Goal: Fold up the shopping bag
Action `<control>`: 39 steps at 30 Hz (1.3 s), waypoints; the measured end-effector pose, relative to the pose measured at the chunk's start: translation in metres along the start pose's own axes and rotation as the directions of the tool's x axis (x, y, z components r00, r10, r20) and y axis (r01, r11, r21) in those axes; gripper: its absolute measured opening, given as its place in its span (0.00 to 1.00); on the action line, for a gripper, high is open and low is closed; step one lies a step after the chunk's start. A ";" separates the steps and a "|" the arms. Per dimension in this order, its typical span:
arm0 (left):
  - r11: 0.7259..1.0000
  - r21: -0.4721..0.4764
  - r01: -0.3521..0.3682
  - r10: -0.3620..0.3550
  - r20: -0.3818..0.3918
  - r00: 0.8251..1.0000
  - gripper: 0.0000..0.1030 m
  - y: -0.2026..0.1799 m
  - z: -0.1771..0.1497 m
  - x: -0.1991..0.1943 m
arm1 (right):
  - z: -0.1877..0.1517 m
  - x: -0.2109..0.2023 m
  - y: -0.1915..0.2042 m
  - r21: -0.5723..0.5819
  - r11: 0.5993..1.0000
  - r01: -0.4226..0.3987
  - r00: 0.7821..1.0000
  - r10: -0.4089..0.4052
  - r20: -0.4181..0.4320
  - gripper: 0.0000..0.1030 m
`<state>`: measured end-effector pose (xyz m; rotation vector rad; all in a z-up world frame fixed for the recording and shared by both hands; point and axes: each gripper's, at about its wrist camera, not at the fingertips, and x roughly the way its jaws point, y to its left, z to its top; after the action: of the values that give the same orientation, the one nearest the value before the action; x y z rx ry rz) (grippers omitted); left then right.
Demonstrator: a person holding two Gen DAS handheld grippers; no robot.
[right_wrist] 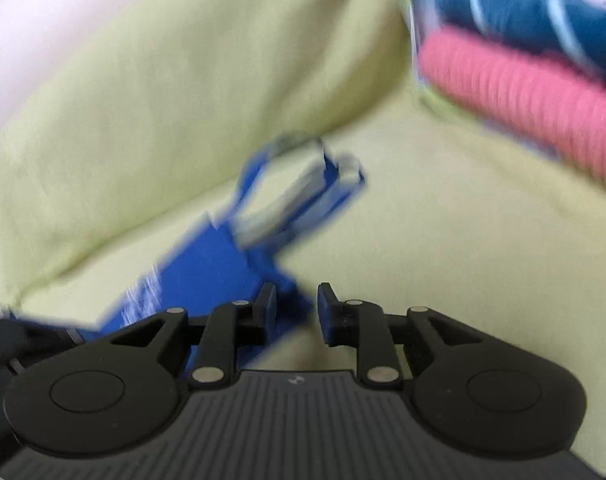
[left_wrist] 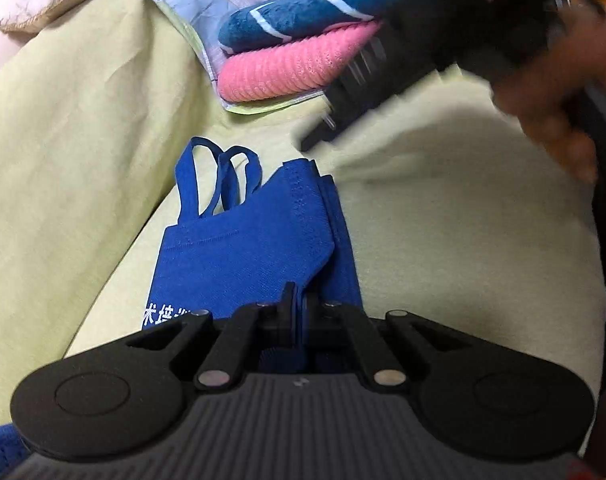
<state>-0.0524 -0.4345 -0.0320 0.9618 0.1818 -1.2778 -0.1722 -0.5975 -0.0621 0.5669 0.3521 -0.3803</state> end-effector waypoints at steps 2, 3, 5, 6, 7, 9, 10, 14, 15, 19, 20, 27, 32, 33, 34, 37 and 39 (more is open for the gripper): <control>1.000 0.008 -0.007 0.007 0.003 1.000 0.00 -0.002 -0.001 0.000 | 0.003 -0.006 0.010 -0.056 0.997 -0.057 0.997 0.061 0.055 0.20; 1.000 0.007 -0.010 0.010 0.003 1.000 0.00 -0.003 -0.001 0.000 | 0.002 -0.003 0.017 -0.078 0.993 -0.088 0.995 0.092 0.042 0.20; 1.000 0.005 -0.014 0.014 0.004 1.000 0.00 -0.004 0.000 0.001 | -0.003 0.011 0.027 -0.111 0.988 -0.103 0.995 0.101 -0.027 0.19; 1.000 0.006 -0.017 0.017 0.006 1.000 0.00 -0.004 -0.001 0.001 | -0.005 0.019 0.029 -0.114 0.988 -0.100 0.994 0.093 -0.065 0.19; 1.000 0.009 -0.020 0.020 0.008 1.000 0.00 -0.006 -0.001 0.001 | -0.007 0.027 0.026 -0.096 0.991 -0.092 0.991 0.082 -0.103 0.19; 0.999 0.017 -0.030 0.030 0.011 0.999 0.00 -0.008 -0.002 -0.001 | -0.009 0.040 0.020 -0.051 0.995 -0.080 0.984 0.071 -0.164 0.13; 0.999 0.014 -0.034 0.034 0.014 0.999 0.00 -0.009 0.000 -0.004 | -0.009 0.041 0.015 -0.023 0.996 -0.081 0.983 0.076 -0.167 0.08; 0.999 -0.004 -0.044 0.044 0.044 0.998 0.19 -0.014 0.004 -0.030 | -0.010 0.044 0.009 0.012 0.998 -0.064 0.982 0.065 -0.180 0.00; 0.999 -0.012 -0.042 0.043 0.061 0.997 0.29 -0.017 0.003 -0.042 | -0.012 0.044 0.010 0.000 0.998 -0.061 0.982 0.060 -0.179 0.00; 0.997 -0.079 0.008 -0.001 0.094 0.996 0.32 -0.029 -0.021 -0.097 | -0.014 0.042 0.023 -0.086 0.996 -0.035 0.985 0.020 -0.170 0.00; 0.995 -0.099 0.016 -0.008 0.082 0.997 0.33 -0.031 -0.030 -0.103 | -0.014 0.042 0.023 -0.086 0.996 -0.031 0.986 0.016 -0.168 0.00; 0.958 -0.243 -0.154 0.162 0.012 0.987 0.33 -0.019 -0.080 -0.119 | -0.018 0.041 0.031 -0.116 0.993 0.007 0.989 -0.025 -0.148 0.00; 0.847 -0.462 -0.262 0.275 -0.040 0.961 0.33 0.022 -0.091 -0.109 | -0.020 0.045 0.037 -0.151 0.988 0.030 0.990 -0.051 -0.135 0.00; 0.819 -0.504 -0.274 0.275 -0.075 0.959 0.33 0.029 -0.095 -0.105 | -0.020 0.046 0.039 -0.161 0.986 0.034 0.990 -0.056 -0.133 0.00; 0.789 -0.543 -0.289 0.271 -0.114 0.956 0.33 0.036 -0.101 -0.103 | -0.021 0.046 0.041 -0.178 0.983 0.039 0.989 -0.063 -0.131 0.00; 0.705 -0.615 -0.353 0.272 -0.225 0.936 0.14 0.053 -0.119 -0.102 | -0.022 0.047 0.045 -0.223 0.974 0.046 0.989 -0.076 -0.126 0.00; 0.672 -0.636 -0.378 0.273 -0.262 0.926 0.13 0.060 -0.125 -0.107 | -0.023 0.048 0.046 -0.234 0.971 0.046 0.989 -0.077 -0.124 0.00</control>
<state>0.0115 -0.2725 -0.0141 0.4092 0.5314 -0.7008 -0.1154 -0.5606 -0.0794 0.3543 0.5354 -0.3561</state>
